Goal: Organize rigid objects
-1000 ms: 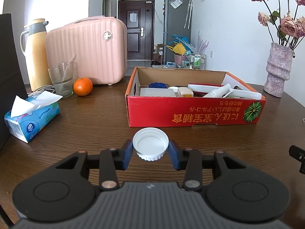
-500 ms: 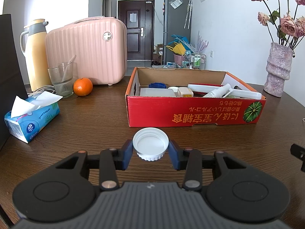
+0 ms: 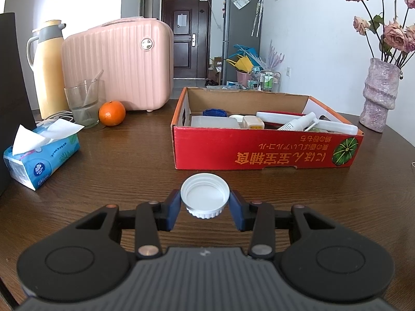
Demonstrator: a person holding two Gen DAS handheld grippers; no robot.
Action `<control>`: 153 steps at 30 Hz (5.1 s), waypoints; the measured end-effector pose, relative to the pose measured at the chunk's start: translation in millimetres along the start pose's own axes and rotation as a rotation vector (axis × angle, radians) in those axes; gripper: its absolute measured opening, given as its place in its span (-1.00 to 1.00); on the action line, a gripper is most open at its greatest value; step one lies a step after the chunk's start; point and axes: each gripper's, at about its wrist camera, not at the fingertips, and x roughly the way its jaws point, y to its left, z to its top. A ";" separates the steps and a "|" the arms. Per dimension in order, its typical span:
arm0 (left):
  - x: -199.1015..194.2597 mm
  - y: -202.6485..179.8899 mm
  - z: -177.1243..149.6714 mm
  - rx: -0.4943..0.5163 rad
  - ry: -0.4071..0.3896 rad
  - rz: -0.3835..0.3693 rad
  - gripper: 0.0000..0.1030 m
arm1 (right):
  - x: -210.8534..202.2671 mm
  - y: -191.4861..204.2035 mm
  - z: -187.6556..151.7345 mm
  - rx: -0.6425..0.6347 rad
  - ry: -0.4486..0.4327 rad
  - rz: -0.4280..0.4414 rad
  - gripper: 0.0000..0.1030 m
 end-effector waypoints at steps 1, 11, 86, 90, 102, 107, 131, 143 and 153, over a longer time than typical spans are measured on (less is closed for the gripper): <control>0.7 0.1 0.4 -0.001 0.001 0.003 -0.19 | 12.4 -14.0 1.4 0.006 0.015 -0.020 0.98; 2.9 -4.1 11.4 -0.036 0.019 0.057 -0.19 | 123.3 -93.8 2.5 0.003 0.201 -0.058 0.72; -79.2 -31.4 211.7 -0.036 -0.189 -0.024 -0.18 | -146.4 138.5 292.4 0.164 -0.309 0.730 -0.90; -64.1 -28.6 235.5 -0.034 -0.179 0.003 -0.18 | -141.7 176.8 322.6 0.164 -0.293 0.750 -0.90; 46.9 -22.6 227.5 -0.046 -0.041 0.010 -0.19 | -43.4 284.1 264.9 0.053 -0.077 0.773 -0.90; 66.0 -20.3 218.9 -0.047 -0.015 -0.011 -0.18 | -26.3 306.2 236.3 -0.019 0.045 0.743 -0.90; 75.5 -27.5 187.6 -0.017 0.131 -0.043 -0.18 | -16.0 307.1 152.3 -0.156 0.468 0.591 -0.90; 102.5 -35.8 180.0 -0.025 0.188 -0.023 -0.18 | 11.9 325.6 153.6 -0.135 0.462 0.601 -0.90; 129.8 -39.3 183.5 -0.033 0.197 -0.029 -0.18 | 38.9 342.7 191.0 -0.042 0.381 0.657 -0.90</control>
